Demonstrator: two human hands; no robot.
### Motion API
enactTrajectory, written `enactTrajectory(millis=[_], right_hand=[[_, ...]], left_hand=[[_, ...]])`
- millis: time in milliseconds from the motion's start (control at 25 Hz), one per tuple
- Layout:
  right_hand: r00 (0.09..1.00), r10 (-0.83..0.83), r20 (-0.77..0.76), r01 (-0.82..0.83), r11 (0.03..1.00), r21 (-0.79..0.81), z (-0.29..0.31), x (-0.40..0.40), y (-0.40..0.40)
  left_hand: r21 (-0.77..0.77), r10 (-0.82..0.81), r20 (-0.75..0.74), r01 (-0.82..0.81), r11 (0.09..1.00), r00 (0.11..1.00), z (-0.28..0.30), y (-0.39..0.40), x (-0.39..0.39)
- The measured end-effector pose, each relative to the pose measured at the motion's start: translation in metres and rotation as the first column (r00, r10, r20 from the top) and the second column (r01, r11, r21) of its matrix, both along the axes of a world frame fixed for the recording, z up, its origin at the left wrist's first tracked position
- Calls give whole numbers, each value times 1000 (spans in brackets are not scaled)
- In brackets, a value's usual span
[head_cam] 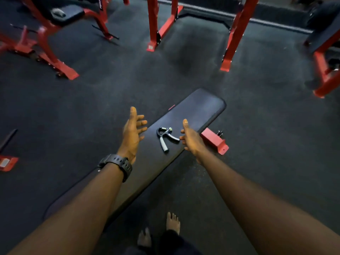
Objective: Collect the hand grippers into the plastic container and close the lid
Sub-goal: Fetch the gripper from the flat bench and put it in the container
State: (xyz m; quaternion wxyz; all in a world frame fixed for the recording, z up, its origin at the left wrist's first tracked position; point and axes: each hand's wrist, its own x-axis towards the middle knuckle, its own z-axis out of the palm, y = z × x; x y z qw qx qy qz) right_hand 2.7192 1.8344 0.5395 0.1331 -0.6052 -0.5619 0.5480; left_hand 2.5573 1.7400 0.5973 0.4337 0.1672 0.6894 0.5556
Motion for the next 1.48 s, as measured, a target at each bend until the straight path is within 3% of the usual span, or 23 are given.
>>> enactTrajectory(millis=[360, 440, 560, 680, 760, 880, 960, 1040, 1280, 1480], right_hand=[[975, 100, 200, -111, 993, 43, -174, -98, 99], [924, 139, 357, -203, 968, 147, -221, -119, 111], [750, 210, 627, -405, 895, 184, -259, -135, 110], [666, 228, 710, -461, 874, 152, -283, -140, 114], [689, 235, 685, -461, 872, 164, -283, -136, 117], [817, 239, 525, -361, 922, 141, -264, -123, 121], [934, 172, 314, -220, 967, 126, -239, -115, 120], [977, 151, 148, -178, 965, 191, -198, -112, 118], [956, 168, -241, -83, 940, 330, -18, -108, 106], [877, 200, -437, -17, 921, 389, 151, -104, 63]], left_hand=[[-87, 17, 29, -15, 996, 999, -173, 114, -57], [-114, 13, 26, -10, 993, 1000, -214, 130, -71], [-125, 13, 32, -9, 992, 999, -252, 137, -83], [-120, -20, 26, 23, 993, 999, -267, 141, -89], [-113, -23, 27, 26, 993, 999, -265, 142, -91], [-102, -26, 12, 27, 994, 1000, -247, 145, -90], [-84, -34, -2, 34, 996, 999, -222, 149, -89], [-45, -34, -24, 33, 998, 999, -185, 152, -88], [166, 5, -145, 20, 986, 989, -21, 139, -83], [342, 100, -230, -16, 940, 968, 134, 85, -74]])
